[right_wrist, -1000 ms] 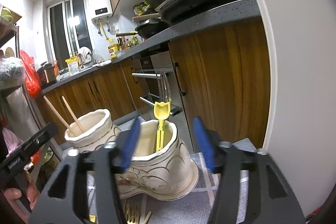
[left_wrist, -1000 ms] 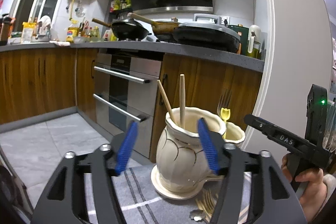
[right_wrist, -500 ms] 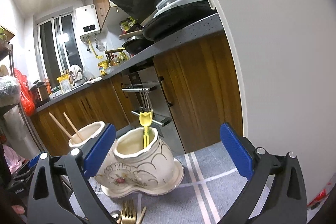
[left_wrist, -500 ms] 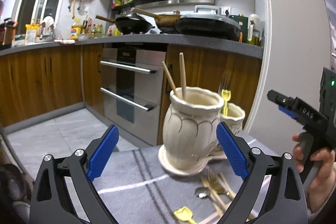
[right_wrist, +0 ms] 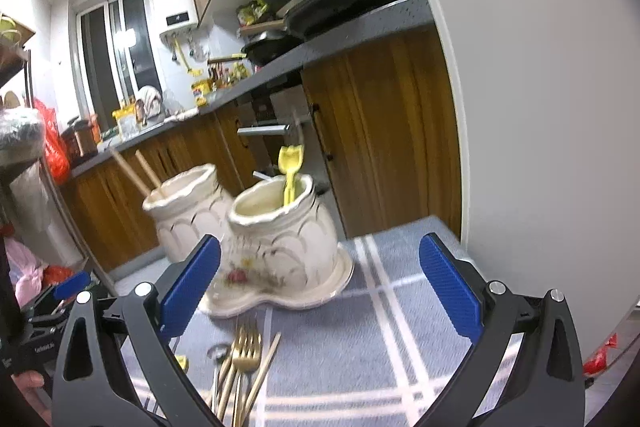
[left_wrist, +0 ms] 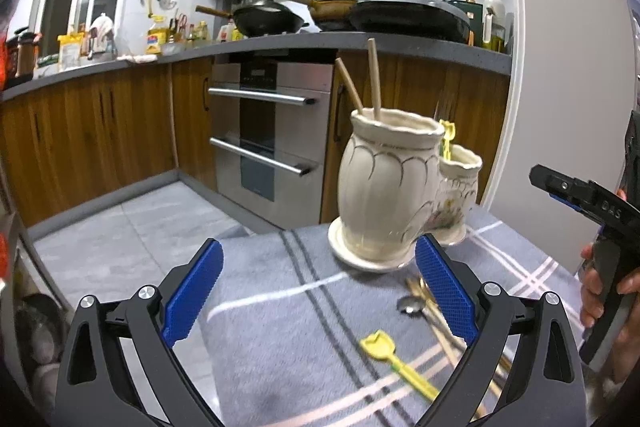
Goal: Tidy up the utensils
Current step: 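Move both open tools back over the remaining utensils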
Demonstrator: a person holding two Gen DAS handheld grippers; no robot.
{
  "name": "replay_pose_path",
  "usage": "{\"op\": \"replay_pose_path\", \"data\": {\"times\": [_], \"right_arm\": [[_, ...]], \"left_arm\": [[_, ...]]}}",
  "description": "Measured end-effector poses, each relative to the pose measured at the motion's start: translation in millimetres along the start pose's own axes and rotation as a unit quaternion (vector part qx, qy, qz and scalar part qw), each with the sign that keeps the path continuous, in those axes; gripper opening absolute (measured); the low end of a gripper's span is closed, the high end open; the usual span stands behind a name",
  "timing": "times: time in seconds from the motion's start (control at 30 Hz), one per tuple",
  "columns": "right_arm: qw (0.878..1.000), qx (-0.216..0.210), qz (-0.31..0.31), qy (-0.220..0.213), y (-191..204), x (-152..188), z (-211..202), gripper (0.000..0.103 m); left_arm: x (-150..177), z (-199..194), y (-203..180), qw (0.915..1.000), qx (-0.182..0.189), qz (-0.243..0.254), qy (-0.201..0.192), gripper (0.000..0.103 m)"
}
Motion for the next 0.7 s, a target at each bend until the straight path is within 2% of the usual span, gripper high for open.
{"op": "replay_pose_path", "data": {"times": [0.23,0.4,0.6,0.7], "right_arm": [[0.998,-0.018,-0.048,0.036,25,25,-6,0.098],[0.993,-0.046,-0.076,0.081,49,47,-12,0.098],[0.975,-0.079,-0.137,0.158,92,80,-13,0.097],[0.964,-0.087,-0.159,0.193,108,97,-8,0.088]], "left_arm": [[11,-6,14,0.9995,-0.009,-0.023,0.02,0.097],[15,-9,19,0.9991,-0.023,-0.021,0.028,0.097],[15,-8,22,0.9989,-0.018,-0.026,0.036,0.097],[18,-6,21,0.9988,-0.015,-0.021,0.042,0.097]]}}
Point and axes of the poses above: each gripper's, at about its wrist camera, not at the fingertips, and z roughly the way its jaws point, y to its left, x to its underside, the point moved 4 cm from there along z, roughly the way its jaws point, and after that the axes turned 5 degrees about x, right-handed, at the moved point
